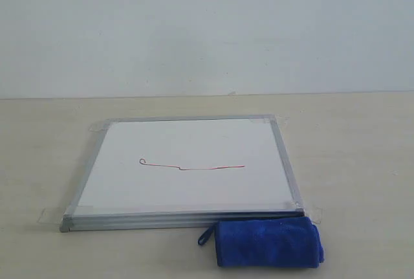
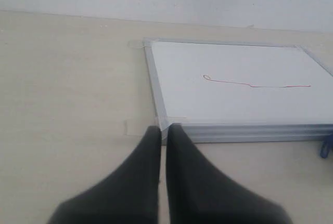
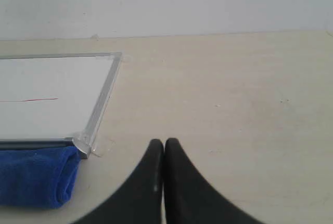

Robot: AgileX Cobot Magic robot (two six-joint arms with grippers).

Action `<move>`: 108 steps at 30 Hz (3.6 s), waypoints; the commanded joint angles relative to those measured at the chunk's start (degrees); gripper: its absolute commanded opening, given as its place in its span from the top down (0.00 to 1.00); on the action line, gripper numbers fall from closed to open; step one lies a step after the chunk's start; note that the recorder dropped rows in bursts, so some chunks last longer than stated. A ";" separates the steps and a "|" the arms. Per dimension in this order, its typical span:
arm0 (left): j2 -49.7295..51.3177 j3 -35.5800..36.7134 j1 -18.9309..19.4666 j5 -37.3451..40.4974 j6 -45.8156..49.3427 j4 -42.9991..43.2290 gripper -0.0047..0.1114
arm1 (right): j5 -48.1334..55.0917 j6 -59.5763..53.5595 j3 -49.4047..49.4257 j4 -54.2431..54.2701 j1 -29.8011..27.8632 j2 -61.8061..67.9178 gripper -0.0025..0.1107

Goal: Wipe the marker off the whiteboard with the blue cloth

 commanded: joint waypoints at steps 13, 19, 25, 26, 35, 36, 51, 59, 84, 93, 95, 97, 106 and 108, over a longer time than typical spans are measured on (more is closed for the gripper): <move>-0.11 0.21 -0.14 -0.28 -0.42 0.29 0.93 | -0.53 0.11 0.29 -0.28 -0.37 -0.31 0.98; -0.11 0.21 -0.14 -0.28 -0.42 0.29 0.93 | -2.84 0.11 0.29 -0.28 -0.37 -0.31 0.98; -0.11 0.21 -0.14 -0.28 -0.42 0.29 0.93 | -18.39 0.11 0.29 -0.28 -0.37 -0.31 0.98; -0.11 0.21 -0.14 -0.28 -0.42 0.29 0.93 | -20.50 0.11 0.29 -0.28 -0.37 -0.31 0.98; -0.11 0.21 -0.14 -0.28 -0.42 0.29 0.93 | -55.36 17.73 0.29 3.64 -0.10 -0.31 0.98; -0.11 0.21 -0.14 -0.28 -0.42 0.29 0.93 | -58.35 20.60 0.29 3.51 0.00 -0.31 0.98; -0.11 0.21 -0.14 -0.28 -0.42 0.29 0.93 | -37.67 31.94 -26.79 -36.52 0.00 8.77 0.98; -0.11 0.21 -0.14 -0.28 -0.42 0.29 0.93 | -33.60 71.82 -30.30 -86.82 0.00 27.23 0.98; -0.11 0.21 -0.14 -0.28 -0.42 0.29 0.93 | -47.35 88.51 -31.32 -98.53 0.00 56.32 0.98; -0.11 0.21 -0.14 -0.28 -0.42 0.29 0.93 | -48.71 94.31 -31.32 -87.89 0.00 56.32 0.98; -0.11 0.21 -0.14 -0.28 -0.42 0.29 0.93 | -46.77 95.07 -31.32 -86.63 0.00 56.32 0.98; -0.11 0.21 -0.14 -0.28 -0.42 0.29 0.93 | -42.58 90.03 -31.32 -85.38 0.00 56.32 0.98; -0.11 0.21 -0.14 -0.28 -0.42 0.29 0.93 | -14.93 64.68 -31.32 -83.04 0.00 56.06 0.98; -0.11 0.21 -0.14 -0.28 -0.42 0.29 0.93 | -8.47 56.80 -31.32 -78.87 0.12 55.30 0.98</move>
